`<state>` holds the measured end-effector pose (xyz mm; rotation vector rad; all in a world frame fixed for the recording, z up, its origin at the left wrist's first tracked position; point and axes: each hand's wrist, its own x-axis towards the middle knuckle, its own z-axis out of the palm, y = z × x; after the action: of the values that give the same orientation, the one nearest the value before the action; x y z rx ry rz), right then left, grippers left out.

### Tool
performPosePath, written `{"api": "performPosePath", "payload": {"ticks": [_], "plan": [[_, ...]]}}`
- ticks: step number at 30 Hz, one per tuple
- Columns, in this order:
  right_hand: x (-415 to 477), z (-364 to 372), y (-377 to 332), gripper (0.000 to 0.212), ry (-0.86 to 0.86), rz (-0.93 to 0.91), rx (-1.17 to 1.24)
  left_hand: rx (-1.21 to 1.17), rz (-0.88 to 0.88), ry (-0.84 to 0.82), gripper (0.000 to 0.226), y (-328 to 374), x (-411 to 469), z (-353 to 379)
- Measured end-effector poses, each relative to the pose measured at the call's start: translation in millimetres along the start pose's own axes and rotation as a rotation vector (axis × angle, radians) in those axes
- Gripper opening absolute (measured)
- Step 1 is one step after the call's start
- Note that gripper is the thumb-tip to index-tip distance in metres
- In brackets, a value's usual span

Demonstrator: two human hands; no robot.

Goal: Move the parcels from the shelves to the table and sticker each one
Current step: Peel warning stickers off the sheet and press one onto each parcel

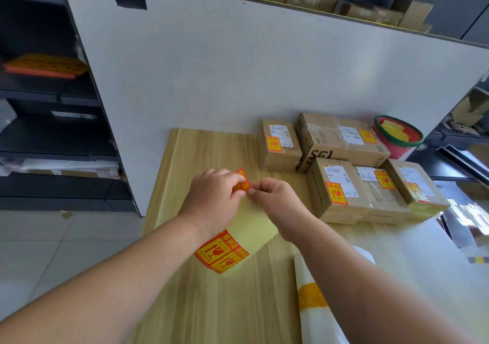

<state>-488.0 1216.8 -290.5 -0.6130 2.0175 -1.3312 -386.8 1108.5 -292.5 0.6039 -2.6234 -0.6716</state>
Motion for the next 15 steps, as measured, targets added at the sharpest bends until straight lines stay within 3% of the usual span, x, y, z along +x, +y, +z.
{"api": "performPosePath", "payload": {"ticks": [3, 6, 15], "plan": [[-1.4, 4.1, -3.0, 0.019, 0.006, -0.04, -0.007, -0.171, -0.106, -0.005, 0.027, 1.9, -0.9, 5.0], [-1.6, 4.1, -2.5, 0.003, 0.05, -0.044, 0.022, -0.255, -0.131, -0.06, 0.026, 1.7, -0.7, 6.9], [-0.2, 1.7, -1.4, 0.002, 0.087, -0.075, -0.08, -0.528, -0.241, -0.123, 0.022, -3.8, 1.7, 11.8]]}}
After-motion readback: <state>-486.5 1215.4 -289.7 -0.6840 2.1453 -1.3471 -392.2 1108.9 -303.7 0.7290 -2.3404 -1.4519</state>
